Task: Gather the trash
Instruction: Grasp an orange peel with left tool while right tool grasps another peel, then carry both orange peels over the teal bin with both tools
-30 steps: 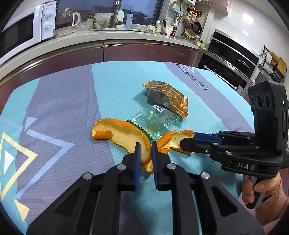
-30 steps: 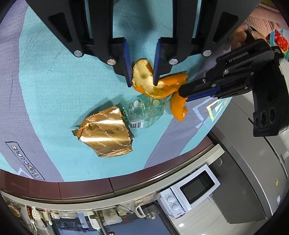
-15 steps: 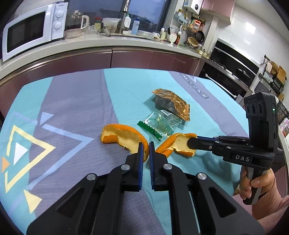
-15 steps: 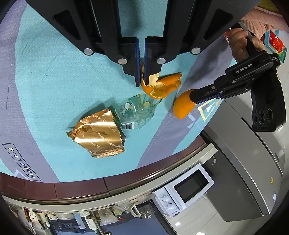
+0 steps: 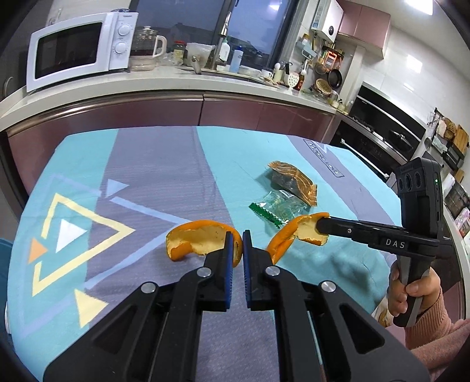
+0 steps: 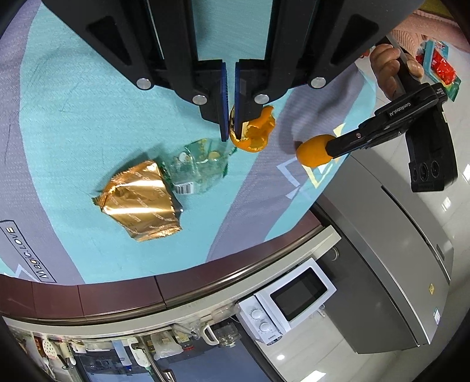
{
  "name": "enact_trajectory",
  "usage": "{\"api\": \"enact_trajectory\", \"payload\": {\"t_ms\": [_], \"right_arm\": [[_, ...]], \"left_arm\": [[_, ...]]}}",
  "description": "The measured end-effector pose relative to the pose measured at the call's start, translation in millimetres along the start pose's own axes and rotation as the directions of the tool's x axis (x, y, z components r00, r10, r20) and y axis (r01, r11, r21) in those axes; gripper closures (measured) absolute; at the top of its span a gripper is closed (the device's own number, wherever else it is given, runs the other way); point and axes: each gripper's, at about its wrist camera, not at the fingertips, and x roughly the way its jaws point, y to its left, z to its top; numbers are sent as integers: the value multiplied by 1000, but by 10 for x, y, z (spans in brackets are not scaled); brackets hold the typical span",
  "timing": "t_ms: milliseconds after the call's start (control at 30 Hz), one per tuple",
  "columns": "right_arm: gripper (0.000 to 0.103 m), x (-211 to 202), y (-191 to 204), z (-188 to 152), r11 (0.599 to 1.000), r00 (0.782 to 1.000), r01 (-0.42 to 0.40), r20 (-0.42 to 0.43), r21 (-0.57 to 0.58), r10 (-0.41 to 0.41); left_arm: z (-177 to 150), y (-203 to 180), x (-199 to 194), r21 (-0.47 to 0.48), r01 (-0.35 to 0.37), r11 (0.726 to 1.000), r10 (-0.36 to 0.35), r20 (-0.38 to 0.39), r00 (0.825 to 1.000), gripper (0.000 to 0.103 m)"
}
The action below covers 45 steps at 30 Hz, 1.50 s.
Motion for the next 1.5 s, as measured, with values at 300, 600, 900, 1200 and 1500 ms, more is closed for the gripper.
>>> {"api": "enact_trajectory", "payload": {"t_ms": [300, 600, 900, 1200, 1500], "right_arm": [[100, -18, 83, 105, 1000, 999, -25, 28, -17, 25], [100, -2, 275, 202, 997, 997, -56, 45, -55, 59], [100, 94, 530, 282, 991, 993, -101, 45, -93, 106], [100, 255, 799, 365, 979, 987, -152, 30, -134, 157], [100, 466, 1143, 440, 961, 978, -207, -4, -185, 210]], "left_arm": [[-9, 156, -296, -31, -23, 999, 24, 52, 998, 96], [-15, 273, -538, -58, -44, 997, 49, 89, 995, 97], [-49, 379, -792, -83, -75, 994, 85, 125, 988, 97], [-97, 558, -1099, -136, -122, 983, 143, 163, 976, 97], [-191, 770, -1416, -176, -177, 968, 210, 188, 959, 97]]}}
